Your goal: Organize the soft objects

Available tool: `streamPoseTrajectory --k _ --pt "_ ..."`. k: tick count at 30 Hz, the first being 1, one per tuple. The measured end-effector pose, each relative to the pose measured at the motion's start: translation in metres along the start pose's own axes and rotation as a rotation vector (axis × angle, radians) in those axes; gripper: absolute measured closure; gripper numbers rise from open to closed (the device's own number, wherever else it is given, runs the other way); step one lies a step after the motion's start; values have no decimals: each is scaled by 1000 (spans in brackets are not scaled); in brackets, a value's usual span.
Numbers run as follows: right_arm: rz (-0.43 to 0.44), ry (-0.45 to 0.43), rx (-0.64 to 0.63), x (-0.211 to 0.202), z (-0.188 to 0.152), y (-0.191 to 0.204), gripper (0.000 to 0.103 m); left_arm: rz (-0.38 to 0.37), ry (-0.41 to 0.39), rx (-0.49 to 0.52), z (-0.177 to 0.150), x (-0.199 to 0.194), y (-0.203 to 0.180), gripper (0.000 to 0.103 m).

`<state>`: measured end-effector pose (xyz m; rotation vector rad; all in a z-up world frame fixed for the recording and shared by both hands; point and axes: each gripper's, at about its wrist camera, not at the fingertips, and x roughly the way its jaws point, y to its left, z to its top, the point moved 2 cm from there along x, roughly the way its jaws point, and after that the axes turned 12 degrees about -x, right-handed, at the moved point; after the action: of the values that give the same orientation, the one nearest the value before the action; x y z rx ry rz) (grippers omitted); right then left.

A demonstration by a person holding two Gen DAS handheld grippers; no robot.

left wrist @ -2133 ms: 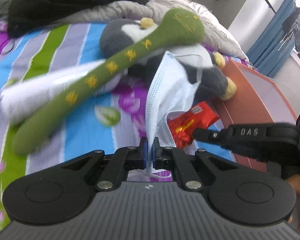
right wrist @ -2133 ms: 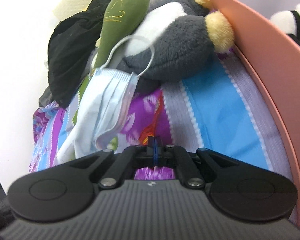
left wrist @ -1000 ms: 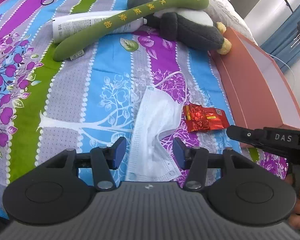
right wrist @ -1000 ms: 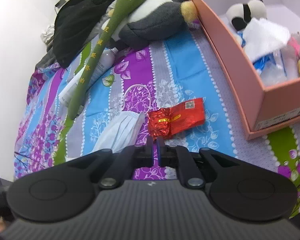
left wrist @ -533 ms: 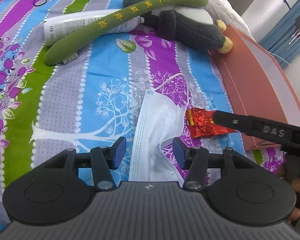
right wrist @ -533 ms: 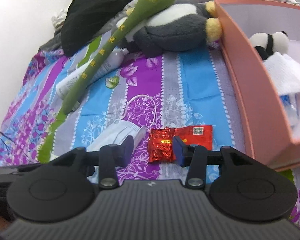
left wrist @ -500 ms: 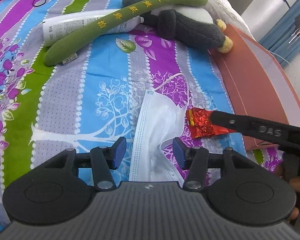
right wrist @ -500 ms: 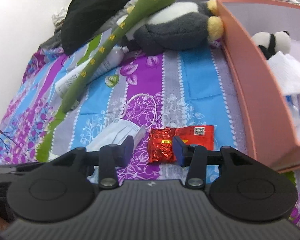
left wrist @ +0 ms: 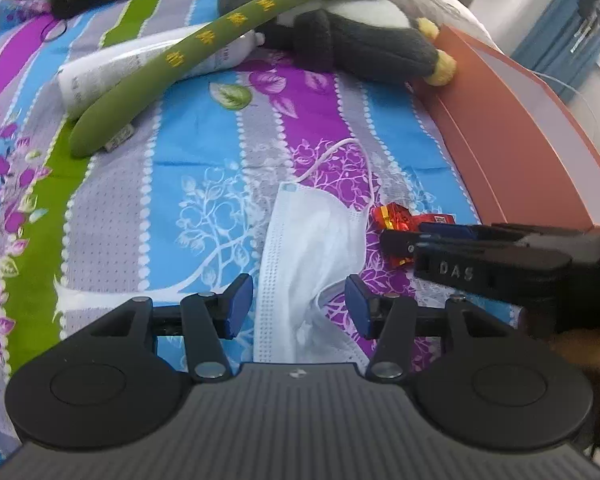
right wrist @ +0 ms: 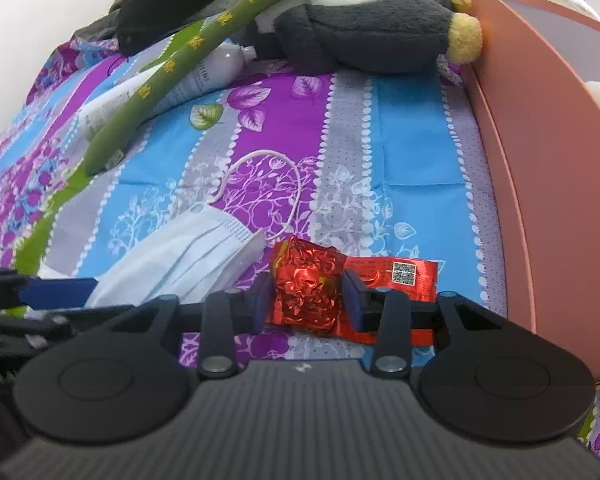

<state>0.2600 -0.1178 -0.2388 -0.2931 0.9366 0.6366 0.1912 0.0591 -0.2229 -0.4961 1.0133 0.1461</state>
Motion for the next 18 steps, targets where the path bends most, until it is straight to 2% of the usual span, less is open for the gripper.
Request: streamPoseTrajectory --k 10,14,18 --pt "-14 2 0 -23 -4 -10 63 28 4 127 -9 14 -20 47" --pt "-15 21 4 -27 -14 -10 63 41 19 183 -13 21 -28 58" --pt "-10 36 -1 -24 -23 -9 63 81 34 210 -18 32 -29 74"
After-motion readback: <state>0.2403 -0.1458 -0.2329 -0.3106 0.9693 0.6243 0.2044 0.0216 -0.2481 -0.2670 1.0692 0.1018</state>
